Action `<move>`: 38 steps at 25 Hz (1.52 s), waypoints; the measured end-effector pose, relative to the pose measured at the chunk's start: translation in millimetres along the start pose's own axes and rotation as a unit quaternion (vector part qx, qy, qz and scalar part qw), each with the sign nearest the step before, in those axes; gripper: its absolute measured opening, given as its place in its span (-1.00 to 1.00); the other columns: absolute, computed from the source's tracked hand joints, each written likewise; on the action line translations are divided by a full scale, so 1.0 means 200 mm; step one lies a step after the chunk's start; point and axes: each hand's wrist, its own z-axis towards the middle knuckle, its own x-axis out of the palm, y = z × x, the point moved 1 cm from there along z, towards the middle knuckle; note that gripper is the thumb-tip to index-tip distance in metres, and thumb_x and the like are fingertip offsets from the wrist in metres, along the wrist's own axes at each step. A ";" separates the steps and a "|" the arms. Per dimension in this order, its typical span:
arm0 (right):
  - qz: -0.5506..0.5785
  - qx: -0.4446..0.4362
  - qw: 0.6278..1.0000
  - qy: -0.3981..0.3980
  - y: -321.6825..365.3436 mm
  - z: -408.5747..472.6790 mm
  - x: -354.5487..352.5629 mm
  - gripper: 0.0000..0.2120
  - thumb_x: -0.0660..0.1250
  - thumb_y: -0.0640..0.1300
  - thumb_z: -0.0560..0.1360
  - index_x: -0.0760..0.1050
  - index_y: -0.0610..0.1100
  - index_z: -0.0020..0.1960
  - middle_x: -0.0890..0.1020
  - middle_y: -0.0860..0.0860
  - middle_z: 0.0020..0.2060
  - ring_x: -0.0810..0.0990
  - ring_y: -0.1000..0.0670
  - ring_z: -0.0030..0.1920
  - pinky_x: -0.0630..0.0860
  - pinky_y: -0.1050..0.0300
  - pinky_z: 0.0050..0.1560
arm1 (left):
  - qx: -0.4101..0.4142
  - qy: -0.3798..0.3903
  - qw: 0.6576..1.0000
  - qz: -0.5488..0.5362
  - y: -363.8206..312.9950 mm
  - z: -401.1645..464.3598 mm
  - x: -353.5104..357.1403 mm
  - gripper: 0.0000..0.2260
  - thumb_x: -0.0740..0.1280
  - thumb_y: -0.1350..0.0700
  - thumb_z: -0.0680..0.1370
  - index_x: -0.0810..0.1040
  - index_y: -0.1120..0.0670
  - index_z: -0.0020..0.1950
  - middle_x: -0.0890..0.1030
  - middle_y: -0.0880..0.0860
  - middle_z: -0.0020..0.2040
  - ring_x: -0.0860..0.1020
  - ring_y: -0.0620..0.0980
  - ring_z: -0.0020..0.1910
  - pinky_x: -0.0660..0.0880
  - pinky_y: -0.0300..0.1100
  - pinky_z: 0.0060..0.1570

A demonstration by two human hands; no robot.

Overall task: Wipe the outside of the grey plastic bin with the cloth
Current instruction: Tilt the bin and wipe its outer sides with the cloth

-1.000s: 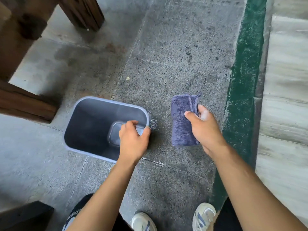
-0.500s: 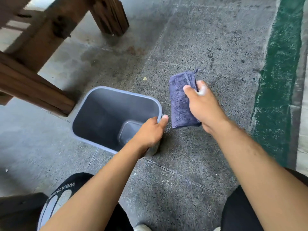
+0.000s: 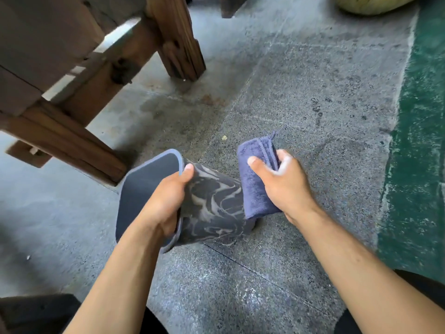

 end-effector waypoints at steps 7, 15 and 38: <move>-0.023 -0.065 0.997 0.032 0.11 -0.09 0.21 -0.69 0.30 0.28 0.46 0.50 0.07 0.01 0.69 0.17 -0.18 0.67 0.15 -0.18 0.61 0.04 -0.17 | -0.029 0.018 0.993 -0.115 -0.01 0.05 -0.01 -0.50 0.20 -0.19 0.66 0.67 0.18 0.26 0.74 0.26 0.13 0.73 0.25 0.04 0.68 0.07 -0.10; 0.009 -0.097 0.995 0.027 0.18 -0.09 0.46 -0.78 0.39 0.08 0.52 0.48 -0.06 -0.06 0.67 0.05 -0.25 0.63 0.02 -0.19 0.53 0.07 -0.15 | 0.027 -0.069 0.993 -0.089 0.04 0.12 -0.01 -0.56 0.20 -0.32 0.57 0.78 -0.10 -0.01 0.78 0.11 0.04 0.76 0.06 0.01 0.63 -0.02 -0.01; -0.164 -0.181 0.970 -0.017 -0.01 -0.03 0.67 -0.77 0.30 0.03 0.60 0.49 -0.07 0.18 0.60 -0.06 0.04 0.61 -0.20 -0.10 0.46 0.03 -0.24 | 0.026 -0.238 0.969 0.068 0.05 0.14 -0.23 -0.22 0.00 -0.46 0.57 0.48 0.10 0.48 0.51 -0.05 0.24 0.50 -0.02 0.15 0.40 -0.13 0.13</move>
